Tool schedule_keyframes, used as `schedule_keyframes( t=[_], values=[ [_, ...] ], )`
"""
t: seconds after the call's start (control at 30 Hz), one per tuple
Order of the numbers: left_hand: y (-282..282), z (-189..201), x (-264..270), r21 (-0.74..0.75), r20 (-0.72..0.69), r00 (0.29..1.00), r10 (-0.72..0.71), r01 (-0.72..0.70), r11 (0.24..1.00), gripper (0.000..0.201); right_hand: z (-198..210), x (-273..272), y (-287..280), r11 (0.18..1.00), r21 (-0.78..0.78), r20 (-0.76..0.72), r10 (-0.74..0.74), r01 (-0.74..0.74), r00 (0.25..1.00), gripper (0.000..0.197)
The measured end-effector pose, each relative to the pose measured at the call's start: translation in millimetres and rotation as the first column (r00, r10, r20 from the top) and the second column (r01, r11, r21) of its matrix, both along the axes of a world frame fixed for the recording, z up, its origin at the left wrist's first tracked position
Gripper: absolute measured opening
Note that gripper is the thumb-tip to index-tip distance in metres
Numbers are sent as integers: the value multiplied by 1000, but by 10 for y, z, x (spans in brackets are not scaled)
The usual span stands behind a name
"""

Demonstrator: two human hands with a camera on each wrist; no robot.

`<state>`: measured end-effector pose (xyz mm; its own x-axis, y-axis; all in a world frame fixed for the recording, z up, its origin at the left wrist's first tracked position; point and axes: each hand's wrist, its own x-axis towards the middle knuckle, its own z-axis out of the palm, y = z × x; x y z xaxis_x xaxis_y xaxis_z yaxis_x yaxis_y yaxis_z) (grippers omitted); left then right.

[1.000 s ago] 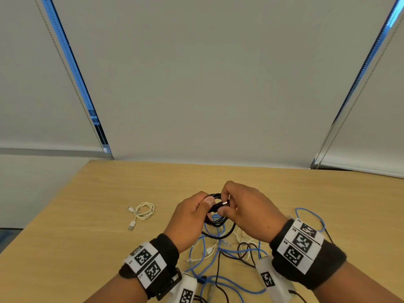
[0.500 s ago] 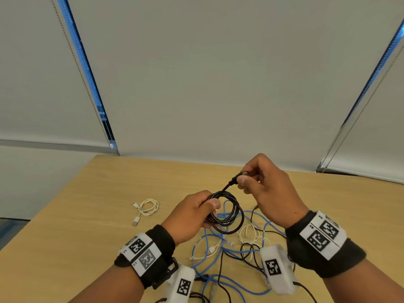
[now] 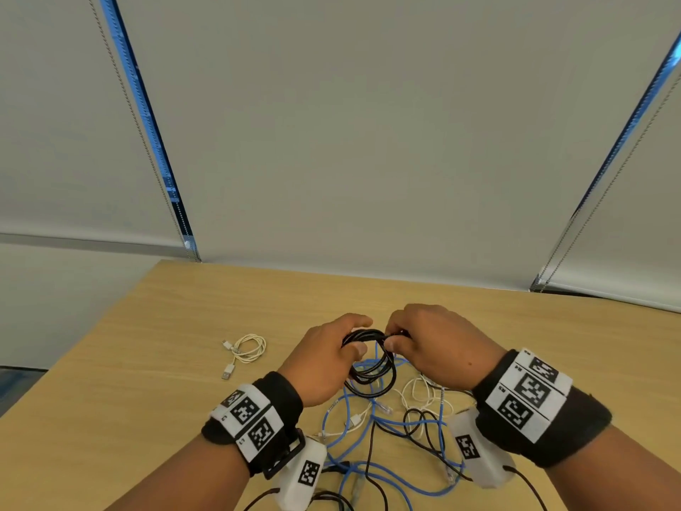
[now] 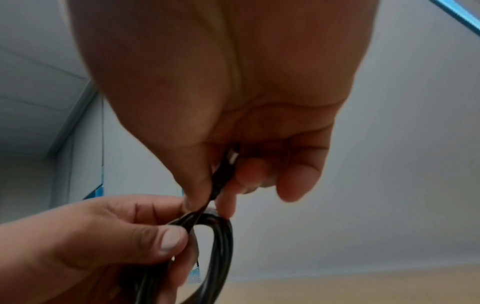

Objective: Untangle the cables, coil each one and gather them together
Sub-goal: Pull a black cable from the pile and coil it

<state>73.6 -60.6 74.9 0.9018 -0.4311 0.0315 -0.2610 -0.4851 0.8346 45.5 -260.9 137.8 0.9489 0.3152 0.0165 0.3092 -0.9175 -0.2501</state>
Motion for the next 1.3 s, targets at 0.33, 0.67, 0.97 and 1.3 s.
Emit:
schedule_keyframes(
  t=[0.33,0.67,0.97,1.3],
  values=[
    [58,79,15,28,-78,994,-74,76,997,37,241,80,-17,986,163,179,-14,-16,984,13],
    [75,199,-94,-332,-131,977,-166,115,936,19,1,83,-142,949,313,-30,-29,37,999,8],
    [-56,88,-160,-304,157,986,-62,108,946,55,-245,-99,-33,106,865,-500,228,490,835,18],
    [-83,-64,-113,-113,425,892,156,-119,987,38,-374,-183,109,437,857,-350,107,272,931,21]
  ],
)
